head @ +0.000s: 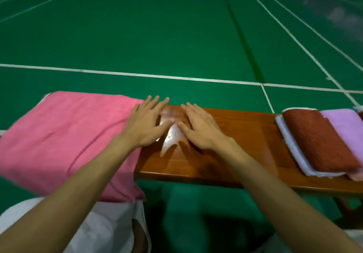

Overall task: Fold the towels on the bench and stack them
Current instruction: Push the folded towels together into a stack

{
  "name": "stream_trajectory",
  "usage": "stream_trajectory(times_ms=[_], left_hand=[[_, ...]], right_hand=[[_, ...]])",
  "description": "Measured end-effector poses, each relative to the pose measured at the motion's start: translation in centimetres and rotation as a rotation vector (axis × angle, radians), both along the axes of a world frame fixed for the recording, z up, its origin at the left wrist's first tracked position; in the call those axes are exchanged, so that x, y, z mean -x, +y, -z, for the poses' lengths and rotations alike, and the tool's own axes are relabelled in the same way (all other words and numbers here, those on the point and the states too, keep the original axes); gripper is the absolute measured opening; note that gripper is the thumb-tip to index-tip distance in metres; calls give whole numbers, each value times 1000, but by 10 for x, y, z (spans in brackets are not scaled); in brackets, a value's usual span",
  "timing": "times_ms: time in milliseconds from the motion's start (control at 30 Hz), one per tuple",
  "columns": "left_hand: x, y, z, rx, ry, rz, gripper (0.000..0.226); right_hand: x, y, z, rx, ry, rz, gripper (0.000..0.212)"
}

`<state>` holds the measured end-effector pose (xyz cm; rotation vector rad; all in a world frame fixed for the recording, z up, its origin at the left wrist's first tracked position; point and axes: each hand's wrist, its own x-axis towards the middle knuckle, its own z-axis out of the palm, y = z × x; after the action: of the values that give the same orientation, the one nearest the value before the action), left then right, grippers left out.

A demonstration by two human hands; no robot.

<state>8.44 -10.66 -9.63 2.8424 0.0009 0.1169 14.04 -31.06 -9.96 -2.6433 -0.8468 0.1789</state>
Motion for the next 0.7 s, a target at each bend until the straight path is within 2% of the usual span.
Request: stream_trajectory(times_ms=[133,267,400,533,700], left_hand=[[32,77,7,13,-1,-132,98],[57,139,22,45,4,-275,97],[80,190,33,84,-63,-407,79],[99,227,41,29,-185,-480,61],[109,250,31,-14,-266,-823,30]], right_hand=[[24,79,15,-101,-18,-60,62],[48,139,21,-202,-99,-34,45],[59,172,24,-289,-80,55,26],[63,183,19,-300,-31,218,30],[69,190,13,-292,28,332,32]])
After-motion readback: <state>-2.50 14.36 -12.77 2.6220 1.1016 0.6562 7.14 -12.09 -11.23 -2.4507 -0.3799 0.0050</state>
